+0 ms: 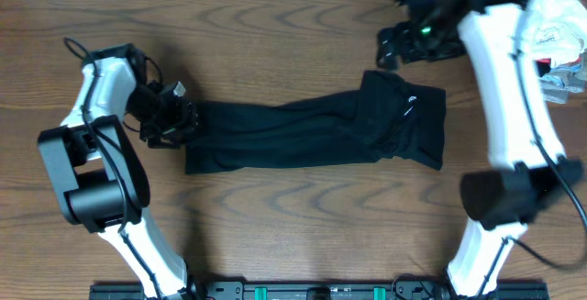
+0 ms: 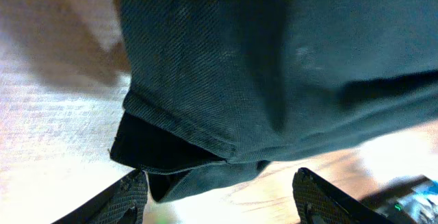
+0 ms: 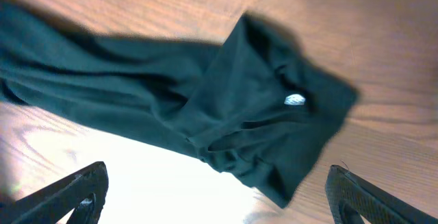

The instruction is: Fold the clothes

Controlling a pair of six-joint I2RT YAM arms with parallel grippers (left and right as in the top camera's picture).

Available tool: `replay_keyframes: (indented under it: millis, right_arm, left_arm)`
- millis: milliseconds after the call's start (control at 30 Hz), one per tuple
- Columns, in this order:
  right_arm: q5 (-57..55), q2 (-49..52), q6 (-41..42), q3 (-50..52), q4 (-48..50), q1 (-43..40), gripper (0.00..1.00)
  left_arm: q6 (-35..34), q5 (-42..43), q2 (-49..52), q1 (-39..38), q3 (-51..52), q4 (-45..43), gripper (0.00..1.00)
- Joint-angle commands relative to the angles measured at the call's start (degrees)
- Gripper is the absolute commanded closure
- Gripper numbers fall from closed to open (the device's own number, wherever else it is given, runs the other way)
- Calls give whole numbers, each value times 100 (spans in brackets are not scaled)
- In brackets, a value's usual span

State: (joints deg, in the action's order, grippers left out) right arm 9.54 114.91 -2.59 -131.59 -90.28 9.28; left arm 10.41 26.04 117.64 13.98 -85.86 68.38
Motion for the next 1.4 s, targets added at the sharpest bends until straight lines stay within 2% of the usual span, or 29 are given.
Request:
replay_keyframes:
  millis: [0,200,500,967,1267,1367]
  right_arm:
    - [-160,-575,-31,-155,-55,-240,1]
    - [-160,-1056,-131,-155,-68,-544,1]
    - [-162,-1099,-133,-151,-133,-590,1]
    - [-162,-1099,-221,-151,-243,-590,1]
    - [-160,-1099,-219,-151,-236,-590,1]
    - [-162,-1099,-221,-151,-249,-590,1]
  left_arm:
    - [898,632,-52,173,33,-28,30]
    - [997,422,-52,251,33,-332,29]
    - [1078,238,24,251,90,-483,29]
    - [1241,138,35,249,981,-1154,29]
    - [1217,868,35,-4,1150,-1344,29]
    - [1137,863,35,-181,1377,-1541,35]
